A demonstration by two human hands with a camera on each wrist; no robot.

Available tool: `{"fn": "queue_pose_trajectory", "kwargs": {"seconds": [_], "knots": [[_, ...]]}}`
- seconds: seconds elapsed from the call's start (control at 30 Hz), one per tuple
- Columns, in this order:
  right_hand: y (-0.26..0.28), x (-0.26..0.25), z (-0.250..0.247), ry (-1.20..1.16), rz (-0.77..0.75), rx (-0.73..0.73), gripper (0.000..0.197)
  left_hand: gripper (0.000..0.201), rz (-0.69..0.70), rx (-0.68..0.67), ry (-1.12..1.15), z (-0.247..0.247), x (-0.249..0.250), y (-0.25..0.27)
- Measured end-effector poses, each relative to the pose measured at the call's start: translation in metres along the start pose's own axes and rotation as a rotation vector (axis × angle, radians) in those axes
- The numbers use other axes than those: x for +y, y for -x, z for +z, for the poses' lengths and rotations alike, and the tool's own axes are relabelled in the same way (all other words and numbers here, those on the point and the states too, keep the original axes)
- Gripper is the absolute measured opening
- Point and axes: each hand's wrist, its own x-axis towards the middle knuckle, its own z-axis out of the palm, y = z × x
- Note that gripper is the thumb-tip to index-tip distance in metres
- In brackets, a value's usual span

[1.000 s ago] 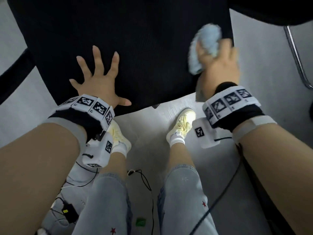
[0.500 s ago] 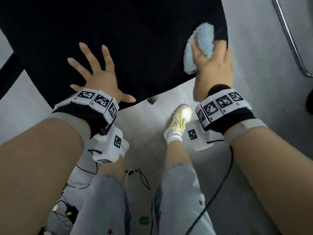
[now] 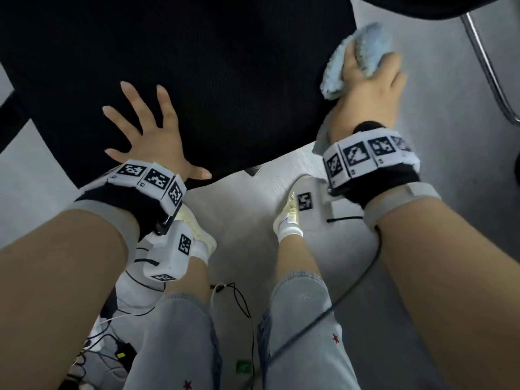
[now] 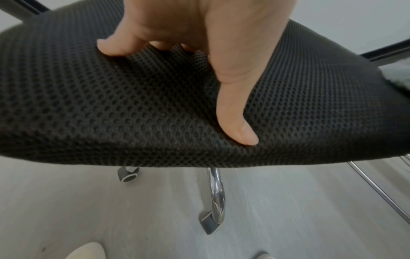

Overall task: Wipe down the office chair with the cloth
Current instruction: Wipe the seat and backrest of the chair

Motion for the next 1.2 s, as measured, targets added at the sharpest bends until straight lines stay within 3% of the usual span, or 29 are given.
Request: {"fn": "queue_pose_trajectory", "kwargs": {"seconds": [0.07, 0.1, 0.2, 0.27, 0.3, 0.37, 0.43, 0.47, 0.53, 0.57, 0.63, 0.67, 0.73, 0.8, 0.87, 0.93, 0.97, 1.07, 1.2], "knots": [[0.011, -0.021, 0.007, 0.020, 0.018, -0.064, 0.054, 0.139, -0.006, 0.008, -0.003, 0.001, 0.002, 0.000], [0.023, -0.035, 0.014, 0.016, -0.072, -0.140, 0.047, 0.139, -0.009, 0.010, -0.006, 0.001, 0.002, 0.000], [0.071, -0.063, 0.039, 0.024, -0.557, -0.263, 0.040, 0.139, -0.005, 0.011, -0.017, 0.002, -0.001, -0.001], [0.068, -0.060, 0.035, 0.014, -0.641, -0.240, 0.047, 0.139, 0.000, 0.011, -0.025, 0.002, -0.004, -0.001], [0.057, -0.052, 0.029, 0.118, -0.677, -0.164, 0.047, 0.139, 0.003, 0.008, -0.026, 0.001, -0.006, -0.001], [0.028, -0.029, 0.022, 0.219, -0.536, -0.125, 0.041, 0.139, 0.007, 0.004, -0.025, 0.001, -0.005, -0.002], [0.005, -0.004, 0.008, 0.108, -0.248, -0.118, 0.056, 0.139, 0.001, 0.000, -0.019, 0.001, -0.002, -0.002], [0.001, -0.001, 0.001, 0.051, -0.130, -0.015, 0.065, 0.139, -0.004, -0.001, -0.014, 0.001, -0.001, -0.002], [0.014, -0.019, 0.007, -0.005, -0.051, -0.006, 0.063, 0.140, -0.011, -0.007, -0.007, 0.001, 0.001, -0.002], [0.028, -0.033, 0.013, -0.051, -0.075, -0.086, 0.054, 0.140, -0.013, -0.006, -0.006, 0.001, 0.001, -0.002], [0.056, -0.059, 0.031, -0.106, -0.286, -0.127, 0.038, 0.140, -0.014, -0.001, -0.011, 0.002, 0.000, -0.002], [0.068, -0.066, 0.035, -0.160, -0.371, -0.189, 0.037, 0.139, -0.011, 0.004, -0.017, 0.002, -0.001, -0.002], [0.076, -0.066, 0.039, -0.079, -0.584, -0.260, 0.053, 0.139, -0.005, 0.015, -0.035, 0.001, -0.005, -0.002], [0.064, -0.054, 0.035, 0.028, -0.729, -0.336, 0.054, 0.138, 0.005, 0.016, -0.043, 0.000, -0.008, -0.002], [0.045, -0.033, 0.014, -0.098, -0.605, -0.241, 0.053, 0.139, 0.007, 0.015, -0.041, 0.000, -0.008, -0.002], [0.023, -0.015, -0.012, -0.236, -0.405, 0.041, 0.055, 0.140, -0.017, 0.024, -0.036, -0.001, -0.006, 0.000], [0.015, -0.007, -0.018, -0.197, -0.347, 0.113, 0.060, 0.141, -0.029, 0.023, -0.027, -0.002, -0.004, 0.002], [0.001, 0.002, -0.017, -0.004, -0.351, 0.035, 0.071, 0.141, -0.012, -0.045, 0.063, -0.007, 0.004, 0.004], [0.024, -0.018, 0.006, 0.054, -0.320, -0.073, 0.063, 0.136, -0.001, -0.053, 0.160, -0.011, 0.011, 0.003]]}}
